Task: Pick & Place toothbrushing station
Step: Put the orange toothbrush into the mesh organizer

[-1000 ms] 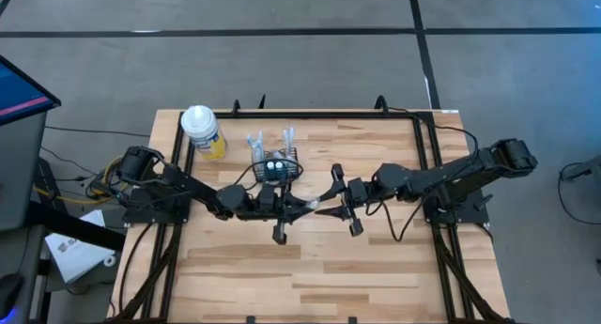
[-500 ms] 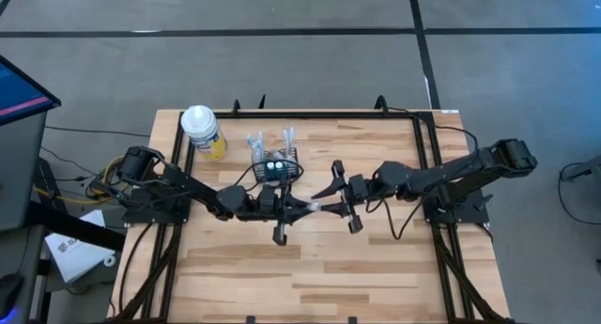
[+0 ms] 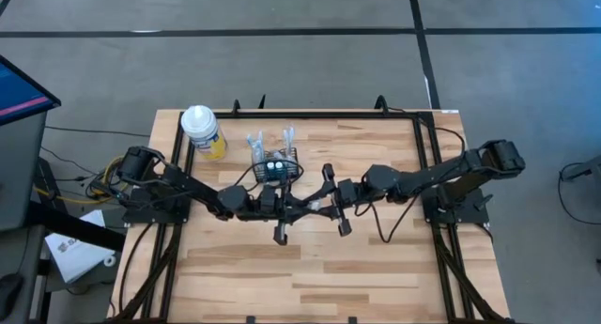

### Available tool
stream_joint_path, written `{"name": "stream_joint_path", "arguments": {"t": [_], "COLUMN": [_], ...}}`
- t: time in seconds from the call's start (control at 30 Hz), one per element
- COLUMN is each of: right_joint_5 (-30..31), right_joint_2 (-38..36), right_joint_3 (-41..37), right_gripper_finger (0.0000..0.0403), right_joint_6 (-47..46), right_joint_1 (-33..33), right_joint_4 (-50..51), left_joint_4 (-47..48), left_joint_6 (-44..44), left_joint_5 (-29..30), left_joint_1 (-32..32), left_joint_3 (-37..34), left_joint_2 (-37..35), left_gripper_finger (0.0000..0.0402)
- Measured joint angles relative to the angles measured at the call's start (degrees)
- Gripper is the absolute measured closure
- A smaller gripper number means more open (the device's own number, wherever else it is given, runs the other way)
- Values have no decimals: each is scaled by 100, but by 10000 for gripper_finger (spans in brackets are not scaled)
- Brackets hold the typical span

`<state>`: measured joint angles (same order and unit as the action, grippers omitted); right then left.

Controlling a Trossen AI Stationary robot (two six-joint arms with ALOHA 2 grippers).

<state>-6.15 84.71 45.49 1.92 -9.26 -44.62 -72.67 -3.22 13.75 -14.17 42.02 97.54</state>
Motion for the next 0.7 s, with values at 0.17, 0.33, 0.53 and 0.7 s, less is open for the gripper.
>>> {"name": "stream_joint_path", "arguments": {"t": [0.17,0.33,0.53,0.7], "right_joint_5": [-3,-11,-50,-101], "right_joint_2": [-263,-414,-416,-416], "right_joint_3": [5,5,5,5], "right_gripper_finger": [308,323,386,393], "right_joint_6": [-1,1,46,108], "right_joint_1": [-5,-17,-13,-24], "right_joint_4": [474,697,754,790], "left_joint_4": [-4,6,71,89], "left_joint_6": [0,0,-22,-10], "left_joint_5": [25,23,-21,-50], "left_joint_1": [-9,-9,40,67], "left_joint_3": [2,2,2,2], "left_joint_2": [2,1,2,2], "left_gripper_finger": [379,381,374,362]}}
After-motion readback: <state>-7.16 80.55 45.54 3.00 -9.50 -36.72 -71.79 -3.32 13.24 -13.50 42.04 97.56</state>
